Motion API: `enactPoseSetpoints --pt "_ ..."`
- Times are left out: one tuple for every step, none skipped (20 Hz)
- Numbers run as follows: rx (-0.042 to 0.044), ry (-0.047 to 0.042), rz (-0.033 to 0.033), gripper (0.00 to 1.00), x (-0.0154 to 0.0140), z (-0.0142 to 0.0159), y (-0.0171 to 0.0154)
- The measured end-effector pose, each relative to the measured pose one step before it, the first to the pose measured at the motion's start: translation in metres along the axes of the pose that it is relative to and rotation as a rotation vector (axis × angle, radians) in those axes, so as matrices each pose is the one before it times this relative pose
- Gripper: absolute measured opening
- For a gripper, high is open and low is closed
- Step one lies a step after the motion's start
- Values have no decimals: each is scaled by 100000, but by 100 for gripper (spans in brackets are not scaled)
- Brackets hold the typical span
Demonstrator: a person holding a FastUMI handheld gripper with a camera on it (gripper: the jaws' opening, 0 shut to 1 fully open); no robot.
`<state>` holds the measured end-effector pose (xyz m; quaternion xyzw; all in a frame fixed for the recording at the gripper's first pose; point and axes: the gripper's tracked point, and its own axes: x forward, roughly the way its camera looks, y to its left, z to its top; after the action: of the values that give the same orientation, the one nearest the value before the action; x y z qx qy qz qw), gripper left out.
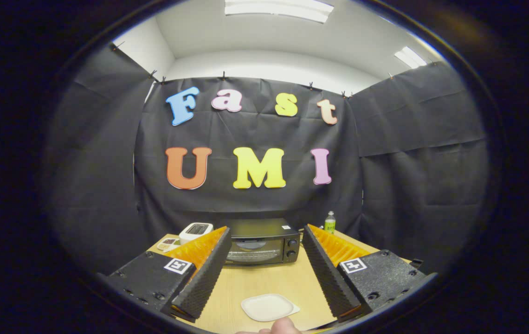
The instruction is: Open the toaster oven, put the food inside, and close the toaster oven door.
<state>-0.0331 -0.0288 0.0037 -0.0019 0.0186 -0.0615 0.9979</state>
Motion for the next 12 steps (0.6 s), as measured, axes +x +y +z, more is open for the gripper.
enactPoseSetpoints --pt "-531 364 235 100 109 123 186" --pt "-778 813 586 100 82 -39 380" --pt "-869 1051 894 100 -32 -95 519" --pt "-435 290 725 100 -71 36 313" --pt "101 -250 591 100 6 232 407" --pt "534 -240 355 100 -65 183 210" --pt "1100 174 595 100 -60 -55 152" --pt "1066 394 810 100 -10 -20 260" --pt "847 497 655 100 290 -95 130" --pt "729 -498 672 100 -51 206 121" --pt "571 -514 701 100 -222 293 215" --pt "449 7 618 100 31 17 126"
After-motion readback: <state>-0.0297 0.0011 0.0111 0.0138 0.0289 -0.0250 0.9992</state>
